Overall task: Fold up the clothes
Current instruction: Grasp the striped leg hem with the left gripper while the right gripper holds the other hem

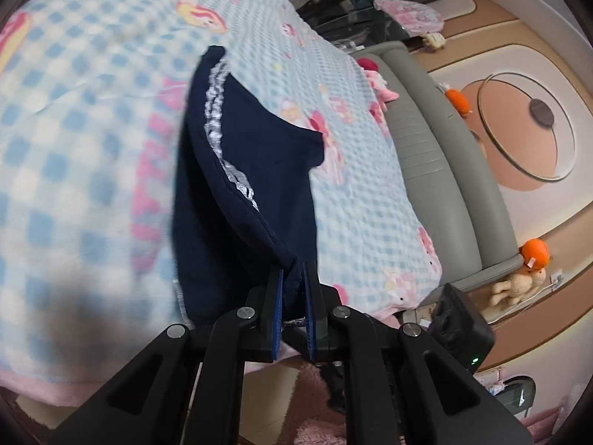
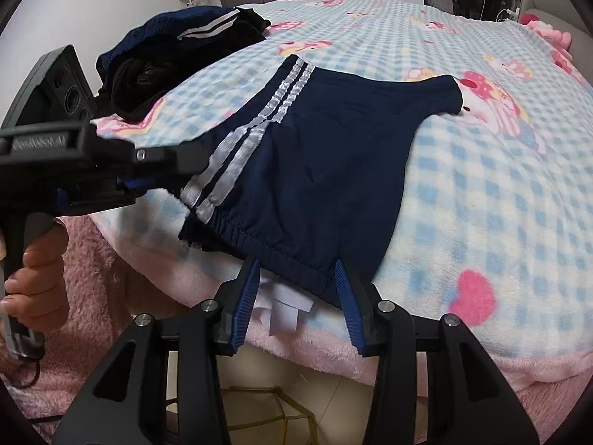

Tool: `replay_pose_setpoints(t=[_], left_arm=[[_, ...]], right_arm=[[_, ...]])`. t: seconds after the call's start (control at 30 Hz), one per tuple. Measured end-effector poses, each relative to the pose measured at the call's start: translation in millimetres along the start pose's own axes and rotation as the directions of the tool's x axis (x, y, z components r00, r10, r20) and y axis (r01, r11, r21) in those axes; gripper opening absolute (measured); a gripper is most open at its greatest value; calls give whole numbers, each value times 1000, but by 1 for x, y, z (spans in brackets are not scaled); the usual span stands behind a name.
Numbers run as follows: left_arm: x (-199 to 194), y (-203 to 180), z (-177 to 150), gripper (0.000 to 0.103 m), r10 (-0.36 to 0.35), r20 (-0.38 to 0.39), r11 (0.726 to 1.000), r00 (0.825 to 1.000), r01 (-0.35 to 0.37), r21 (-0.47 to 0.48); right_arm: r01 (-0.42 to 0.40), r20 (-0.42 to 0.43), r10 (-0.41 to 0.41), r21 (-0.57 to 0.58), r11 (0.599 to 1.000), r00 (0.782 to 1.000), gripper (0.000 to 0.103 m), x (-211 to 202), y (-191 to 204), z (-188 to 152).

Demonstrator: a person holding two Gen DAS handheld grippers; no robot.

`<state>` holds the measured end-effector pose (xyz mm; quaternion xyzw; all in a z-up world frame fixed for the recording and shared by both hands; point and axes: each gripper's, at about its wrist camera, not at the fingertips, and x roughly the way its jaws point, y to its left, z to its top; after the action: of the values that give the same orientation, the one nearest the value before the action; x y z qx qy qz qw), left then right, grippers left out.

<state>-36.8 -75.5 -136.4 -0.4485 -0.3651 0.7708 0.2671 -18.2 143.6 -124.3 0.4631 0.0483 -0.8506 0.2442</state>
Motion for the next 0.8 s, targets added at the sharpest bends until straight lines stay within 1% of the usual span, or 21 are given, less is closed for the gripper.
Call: replay_pose_setpoints(t=[0.1, 0.17, 0.23, 0.27, 0.3, 0.33, 0.4, 0.5, 0.57, 0.67, 0.7, 0.73, 0.8], left_arm=[[1, 3, -1, 11, -8, 1, 1000, 1000, 8, -30], [1, 7, -1, 11, -17, 0, 998, 1000, 17, -60], [0, 10, -1, 11, -13, 4, 998, 1000, 13, -66], [-1, 11, -1, 11, -11, 5, 998, 1000, 12, -68], [-2, 12, -1, 11, -10, 7, 998, 1000, 11, -69], [-1, 12, -1, 11, -13, 9, 997, 1000, 14, -74], [0, 12, 0, 11, -17, 15, 997, 1000, 18, -73], [1, 15, -1, 11, 8, 8, 998, 1000, -7, -62], [6, 21, -5, 11, 44, -17, 997, 999, -45, -61], [16, 33, -12, 11, 107, -74, 992, 992, -111, -62], [20, 37, -15, 12, 127, -93, 989, 987, -133, -62], [21, 39, -16, 14, 125, -96, 989, 987, -132, -70], [22, 43, -17, 14, 122, -102, 988, 987, -130, -86]], right_arm=[[27, -9, -27, -11, 1000, 1000, 43, 0, -1, -3], [18, -5, -18, -13, 1000, 1000, 43, -4, -2, -5], [-1, -4, 1, -18, 1000, 1000, 44, -5, 1, -6], [-7, -4, 7, -25, 1000, 1000, 50, -5, 3, -6], [-13, -4, 13, -32, 999, 1000, 53, -5, 5, -6], [-9, -6, 9, -44, 999, 1000, 53, -4, 8, -6], [33, -5, -33, -59, 998, 999, 53, 1, 11, -5], [107, -5, -108, -70, 992, 994, 53, 8, 12, -4], [152, -12, -152, -36, 988, 988, 53, 7, 2, -4], [183, -7, -183, 35, 982, 983, 53, 0, -16, -6], [181, -11, -181, 54, 982, 983, 53, -2, -20, -8], [177, -16, -176, 71, 982, 984, 52, -4, -25, -9], [180, -30, -178, 86, 980, 984, 52, -7, -29, -11]])
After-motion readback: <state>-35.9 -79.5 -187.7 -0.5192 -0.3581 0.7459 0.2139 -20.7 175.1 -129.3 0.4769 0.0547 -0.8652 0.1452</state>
